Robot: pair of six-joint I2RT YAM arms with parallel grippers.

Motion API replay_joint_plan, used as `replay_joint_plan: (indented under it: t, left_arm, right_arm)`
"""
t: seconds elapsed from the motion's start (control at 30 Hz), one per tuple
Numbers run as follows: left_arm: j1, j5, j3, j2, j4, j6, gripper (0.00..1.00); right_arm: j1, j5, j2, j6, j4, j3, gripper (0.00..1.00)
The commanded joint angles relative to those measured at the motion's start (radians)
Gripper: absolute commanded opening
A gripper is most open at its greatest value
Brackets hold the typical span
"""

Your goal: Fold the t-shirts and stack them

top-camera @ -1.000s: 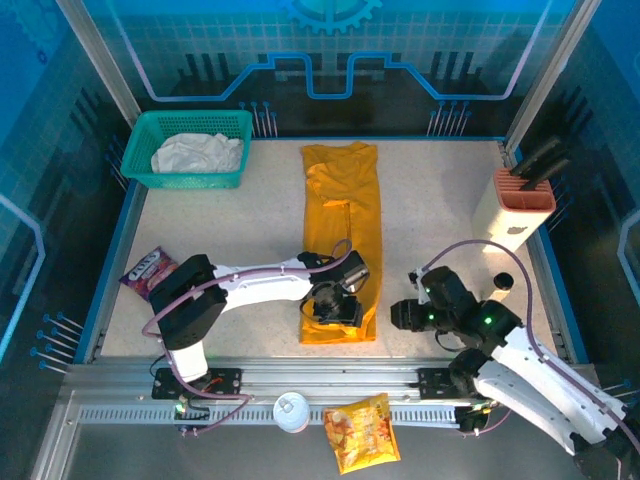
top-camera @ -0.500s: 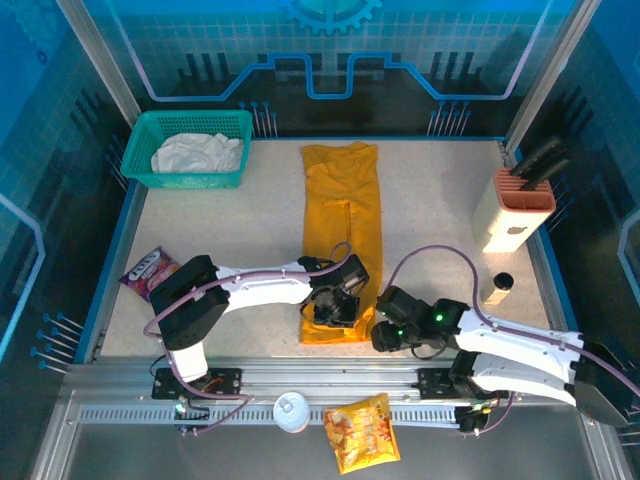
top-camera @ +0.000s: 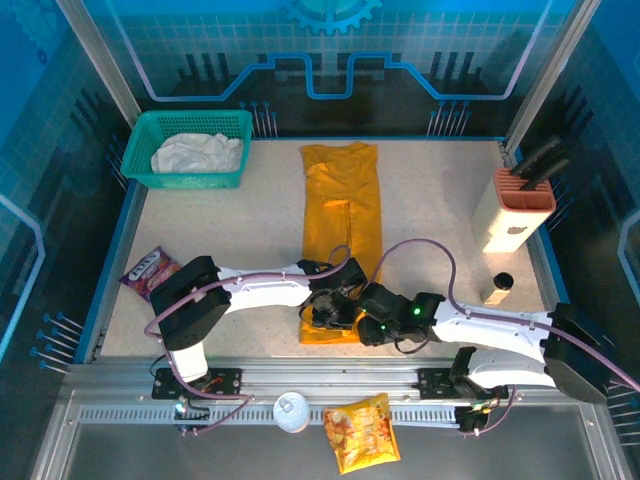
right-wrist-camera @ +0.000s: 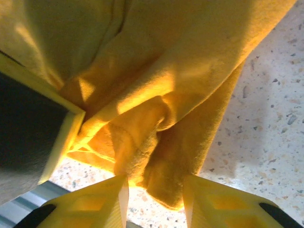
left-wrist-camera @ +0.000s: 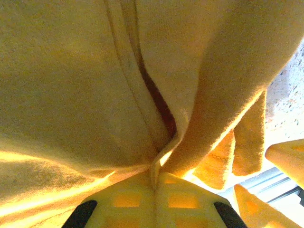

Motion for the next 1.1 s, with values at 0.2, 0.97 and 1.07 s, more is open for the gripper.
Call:
replay_joint_plan:
  t: [0.2,0.97,1.07]
  left_arm:
    - [-0.007,-0.001,-0.017,-0.016,0.01,-0.02,0.0]
    - [-0.007,0.015,-0.046,0.005,0.04,-0.025,0.0]
    - [-0.007,0.018,-0.057,0.01,0.05,-0.029,0.0]
  right_arm:
    - [0.028,0.053,0.078,0.029,0.012,0.042,0.3]
    - [0.048,0.133,0.027,0.093,-0.143,0.064,0.0]
    - [0.048,0.143,-0.049,0.119,-0.18,0.044,0.0]
